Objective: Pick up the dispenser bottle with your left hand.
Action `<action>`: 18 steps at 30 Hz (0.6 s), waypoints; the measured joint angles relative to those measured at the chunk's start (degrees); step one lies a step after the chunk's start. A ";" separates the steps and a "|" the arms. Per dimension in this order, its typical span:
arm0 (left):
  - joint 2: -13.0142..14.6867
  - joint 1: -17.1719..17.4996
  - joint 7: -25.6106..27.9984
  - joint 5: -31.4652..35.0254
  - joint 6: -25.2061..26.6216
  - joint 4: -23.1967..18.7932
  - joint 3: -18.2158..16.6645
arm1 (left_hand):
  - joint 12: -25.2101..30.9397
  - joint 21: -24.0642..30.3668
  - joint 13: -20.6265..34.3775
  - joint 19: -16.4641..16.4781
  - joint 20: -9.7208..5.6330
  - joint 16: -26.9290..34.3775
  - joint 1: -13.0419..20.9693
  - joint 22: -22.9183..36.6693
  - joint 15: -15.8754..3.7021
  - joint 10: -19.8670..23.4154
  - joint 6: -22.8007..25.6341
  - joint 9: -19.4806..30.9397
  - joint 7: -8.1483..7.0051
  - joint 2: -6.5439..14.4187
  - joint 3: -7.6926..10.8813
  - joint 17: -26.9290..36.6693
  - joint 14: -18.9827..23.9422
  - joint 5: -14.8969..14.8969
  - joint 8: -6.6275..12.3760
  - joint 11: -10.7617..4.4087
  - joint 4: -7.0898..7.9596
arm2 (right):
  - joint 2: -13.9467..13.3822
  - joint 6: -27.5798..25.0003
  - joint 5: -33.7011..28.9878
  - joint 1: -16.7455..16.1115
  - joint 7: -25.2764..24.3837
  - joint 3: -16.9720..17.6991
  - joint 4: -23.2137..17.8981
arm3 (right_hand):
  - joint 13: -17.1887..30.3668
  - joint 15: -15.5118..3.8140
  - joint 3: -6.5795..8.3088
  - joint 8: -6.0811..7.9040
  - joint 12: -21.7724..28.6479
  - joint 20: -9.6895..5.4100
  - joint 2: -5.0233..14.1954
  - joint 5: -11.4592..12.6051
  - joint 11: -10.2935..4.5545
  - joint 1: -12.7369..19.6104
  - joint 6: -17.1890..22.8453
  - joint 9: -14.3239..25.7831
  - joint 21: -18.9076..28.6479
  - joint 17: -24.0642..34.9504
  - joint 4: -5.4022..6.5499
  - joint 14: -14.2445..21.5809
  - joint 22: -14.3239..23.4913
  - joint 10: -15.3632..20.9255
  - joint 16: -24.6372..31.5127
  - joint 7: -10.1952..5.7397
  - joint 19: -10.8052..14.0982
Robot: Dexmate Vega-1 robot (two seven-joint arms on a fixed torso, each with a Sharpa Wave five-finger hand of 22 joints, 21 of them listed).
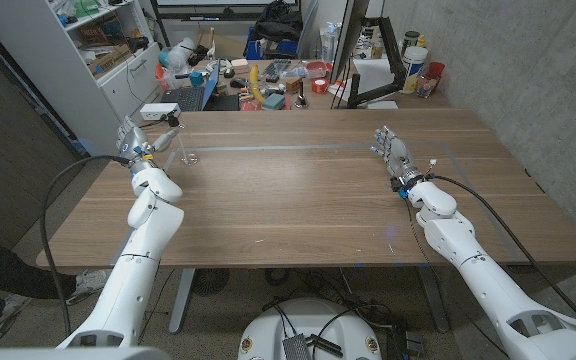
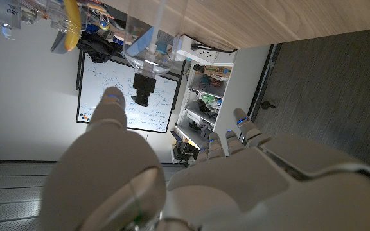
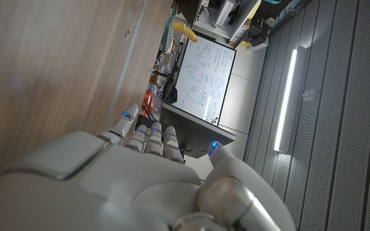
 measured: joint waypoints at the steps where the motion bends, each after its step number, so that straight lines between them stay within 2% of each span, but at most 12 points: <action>1: 0.06 -0.09 0.04 -0.07 -0.01 0.19 0.05 | 0.00 0.00 0.00 0.00 0.00 0.00 0.00 0.00 0.00 0.00 0.00 0.00 0.00 0.00 0.00 0.00 0.00 0.19 0.00 0.00 0.00 | 0.01 0.00 -0.01 0.02 -0.01 -0.02 0.00 | 0.00 0.00 0.00 0.00 0.00 0.00 0.00 0.00 0.00 0.00 0.00 0.00 0.00 0.00 0.00 0.00 0.00 0.00 0.00 0.00 0.00; 18: 0.92 -2.07 1.87 -1.76 -1.79 4.06 0.72 | 0.00 -0.22 -0.17 1.16 -0.52 0.00 0.00 -0.01 -0.21 0.08 0.00 0.00 0.00 0.00 -1.35 0.00 0.22 0.53 0.22 -0.08 0.55 | 0.13 -0.01 -0.32 0.04 -0.38 -0.17 -0.43 | 0.00 0.00 -0.24 0.00 0.00 0.01 0.00 0.00 0.31 0.00 0.00 0.00 -0.40 0.00 -0.24 0.00 0.00 0.31 0.00 0.00 -0.01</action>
